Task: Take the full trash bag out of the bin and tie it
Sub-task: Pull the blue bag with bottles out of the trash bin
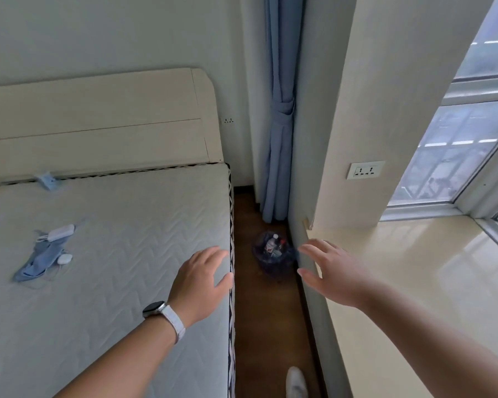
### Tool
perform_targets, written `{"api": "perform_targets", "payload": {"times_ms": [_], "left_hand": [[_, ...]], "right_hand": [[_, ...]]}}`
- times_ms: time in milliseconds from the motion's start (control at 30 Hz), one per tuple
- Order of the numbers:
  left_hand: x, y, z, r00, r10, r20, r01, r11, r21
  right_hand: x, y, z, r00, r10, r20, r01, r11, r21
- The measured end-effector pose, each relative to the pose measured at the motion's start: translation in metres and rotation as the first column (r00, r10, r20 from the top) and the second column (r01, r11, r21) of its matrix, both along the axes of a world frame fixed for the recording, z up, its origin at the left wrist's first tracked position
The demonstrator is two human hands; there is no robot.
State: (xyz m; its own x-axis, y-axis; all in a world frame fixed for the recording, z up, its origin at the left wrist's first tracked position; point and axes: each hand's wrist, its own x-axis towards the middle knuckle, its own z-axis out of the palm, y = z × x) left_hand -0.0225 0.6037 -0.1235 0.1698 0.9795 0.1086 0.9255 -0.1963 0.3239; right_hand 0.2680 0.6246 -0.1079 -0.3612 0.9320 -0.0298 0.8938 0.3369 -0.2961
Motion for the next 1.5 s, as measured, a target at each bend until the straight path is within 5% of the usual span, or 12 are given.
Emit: {"api": "perform_targets", "payload": {"times_ms": [467, 1033, 1500], "left_hand": [[0.057, 0.185, -0.017, 0.994, 0.069, 0.087, -0.056, 0.988, -0.144], [-0.015, 0.405, -0.101, 0.99, 0.026, 0.137, 0.012, 0.964, -0.265], [-0.022, 0.544, -0.196, 0.994, -0.106, -0.007, 0.096, 0.923, -0.371]], "right_hand": [[0.043, 0.191, -0.035, 0.995, 0.062, -0.073, -0.067, 0.995, -0.07], [-0.033, 0.39, -0.092, 0.999, 0.028, -0.016, -0.03, 0.988, -0.15], [-0.056, 0.516, -0.185, 0.999, 0.001, 0.053, 0.011, 0.974, -0.228]]}}
